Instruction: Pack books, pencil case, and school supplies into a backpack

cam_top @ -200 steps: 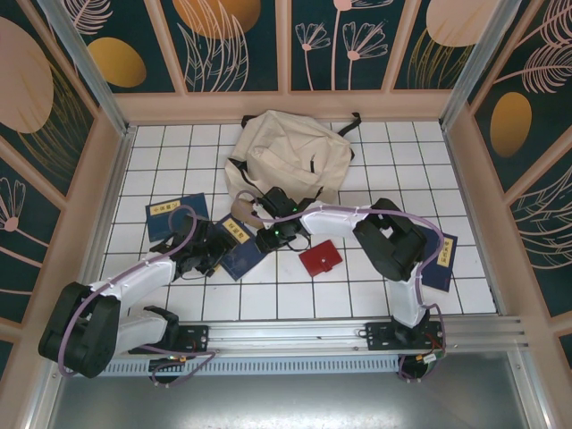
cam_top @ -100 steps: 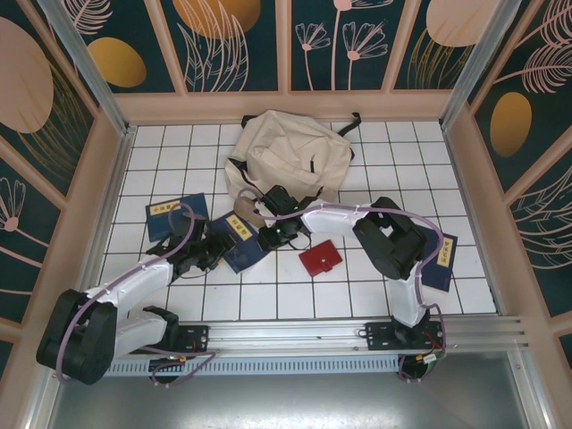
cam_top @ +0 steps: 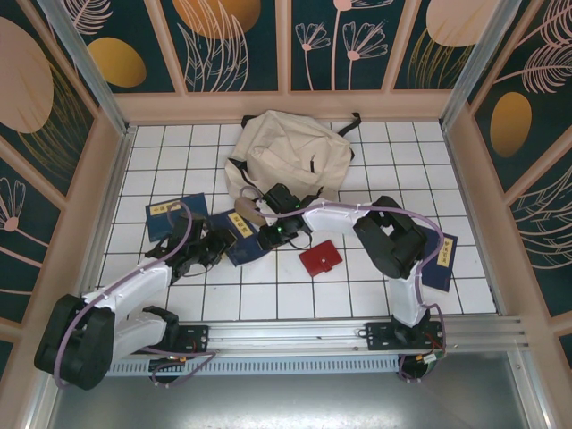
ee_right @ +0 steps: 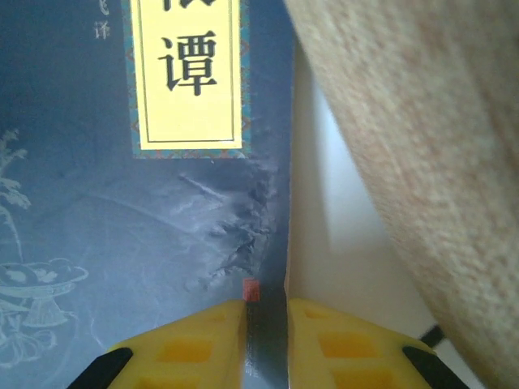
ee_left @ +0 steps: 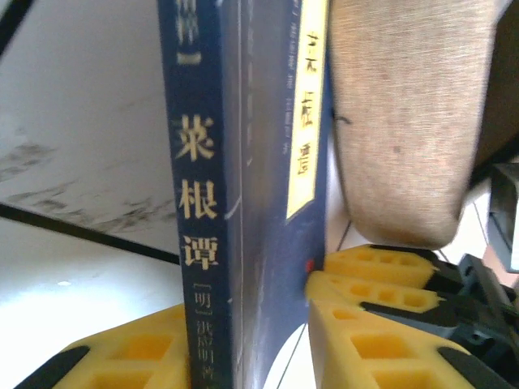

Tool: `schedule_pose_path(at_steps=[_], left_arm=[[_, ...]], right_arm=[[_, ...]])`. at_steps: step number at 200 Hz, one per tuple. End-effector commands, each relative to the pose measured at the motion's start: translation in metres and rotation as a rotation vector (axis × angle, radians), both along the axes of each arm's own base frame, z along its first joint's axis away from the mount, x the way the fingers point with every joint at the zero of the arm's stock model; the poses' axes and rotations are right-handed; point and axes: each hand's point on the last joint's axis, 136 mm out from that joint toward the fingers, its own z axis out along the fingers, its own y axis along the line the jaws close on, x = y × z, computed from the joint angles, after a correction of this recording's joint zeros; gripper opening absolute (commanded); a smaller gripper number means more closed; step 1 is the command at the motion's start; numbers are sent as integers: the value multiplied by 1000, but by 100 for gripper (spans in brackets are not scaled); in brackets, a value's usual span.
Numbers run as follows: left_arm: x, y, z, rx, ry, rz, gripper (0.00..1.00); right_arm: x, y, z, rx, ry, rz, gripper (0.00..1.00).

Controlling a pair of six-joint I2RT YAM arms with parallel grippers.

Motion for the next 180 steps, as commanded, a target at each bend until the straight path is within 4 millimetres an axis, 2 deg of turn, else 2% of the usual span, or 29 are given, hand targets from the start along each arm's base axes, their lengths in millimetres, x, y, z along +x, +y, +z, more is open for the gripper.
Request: schedule_pose_path(at_steps=[1, 15, 31, 49, 67, 86, 116, 121, 123, 149, 162, 170, 173, 180], left_arm=[[13, -5, 23, -36, -85, 12, 30], [14, 0, 22, -7, -78, 28, 21], [15, 8, 20, 56, -55, 42, 6], [17, 25, 25, 182, -30, 65, 0], [19, 43, 38, 303, -14, 80, 0], [25, 58, 58, 416, -17, 92, 0], [43, 75, 106, 560, -92, 103, 0], [46, 75, 112, 573, -111, 91, 0], [51, 73, 123, 568, -139, 92, 0], [81, 54, 181, 540, -314, 29, 0], [96, 34, 208, 482, -409, -25, 0], [104, 18, 224, 427, -469, -72, 0], [107, 13, 229, 406, -490, -87, 0], [112, -2, 240, 348, -533, -129, 0]], right_arm=[[-9, 12, 1, 46, 43, 27, 21], [-7, 12, 3, 53, 38, 24, 21], [-4, 11, 9, 55, 31, 14, 22], [1, 8, 23, 78, 17, 0, 27], [6, 6, 44, 123, -8, 0, 39], [10, 3, 76, 209, -36, 5, 55], [27, -10, 122, 343, -72, -35, 62], [32, -14, 130, 366, -82, -52, 62], [34, -15, 133, 375, -87, -58, 62], [68, -39, 171, 503, -141, -168, 67], [87, -52, 188, 565, -169, -215, 69], [91, -51, 199, 603, -180, -220, 71], [101, -60, 203, 614, -187, -246, 72], [109, -64, 215, 654, -200, -250, 74]])
